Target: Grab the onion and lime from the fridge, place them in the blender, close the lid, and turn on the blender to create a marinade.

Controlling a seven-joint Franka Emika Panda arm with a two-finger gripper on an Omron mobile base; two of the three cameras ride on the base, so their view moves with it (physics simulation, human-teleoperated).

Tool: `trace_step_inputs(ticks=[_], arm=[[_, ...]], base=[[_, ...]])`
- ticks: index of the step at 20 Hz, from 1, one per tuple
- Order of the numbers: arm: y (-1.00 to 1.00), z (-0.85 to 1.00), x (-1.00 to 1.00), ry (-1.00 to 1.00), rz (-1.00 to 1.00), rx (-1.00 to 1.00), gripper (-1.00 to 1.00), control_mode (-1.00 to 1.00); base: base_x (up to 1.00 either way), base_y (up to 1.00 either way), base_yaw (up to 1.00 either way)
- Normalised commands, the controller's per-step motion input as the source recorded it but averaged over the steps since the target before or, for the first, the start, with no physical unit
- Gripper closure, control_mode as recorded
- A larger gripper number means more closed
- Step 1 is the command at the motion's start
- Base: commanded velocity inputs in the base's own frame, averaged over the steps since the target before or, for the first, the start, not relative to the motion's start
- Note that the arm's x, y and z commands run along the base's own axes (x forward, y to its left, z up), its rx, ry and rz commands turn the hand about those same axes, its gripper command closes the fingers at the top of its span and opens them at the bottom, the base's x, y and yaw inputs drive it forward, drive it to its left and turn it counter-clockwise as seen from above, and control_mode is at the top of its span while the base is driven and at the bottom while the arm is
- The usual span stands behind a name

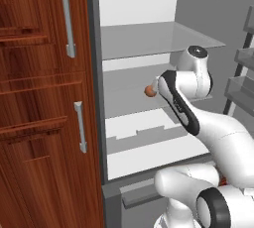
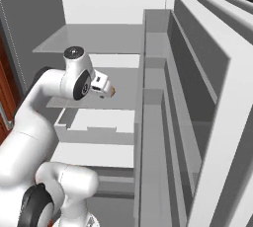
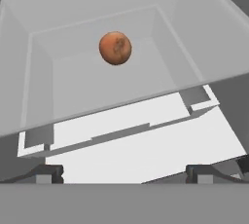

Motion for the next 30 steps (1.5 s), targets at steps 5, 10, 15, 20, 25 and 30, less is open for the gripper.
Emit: trace_step_inputs(ticks=[5, 10, 15, 20, 25, 30], arm=[[0.0, -0.36, 0.51, -0.01, 0.0, 0.0, -1.0, -1.0], [0.0, -0.37, 0.43, -0.05, 0.0, 0.0, -1.0, -1.0], [0.0, -0.24, 0.44, -0.07, 0.0, 0.0, -1.0, -1.0], [0.03, -0.22, 0.44, -0.03, 0.0, 0.0, -1.0, -1.0], [0.09, -0.23, 0.37, 0.0, 0.0, 0.0, -1.0, -1.0], [0.07, -0.12, 0.4, 0.0, 0.0, 0.0, -1.0, -1.0]], base=[[0.0, 0.0, 0.0], [0.0, 0.0, 0.0], [0.0, 0.0, 0.0], [0.0, 0.0, 0.0], [0.0, 0.0, 0.0], [0.0, 0.0, 0.0]])
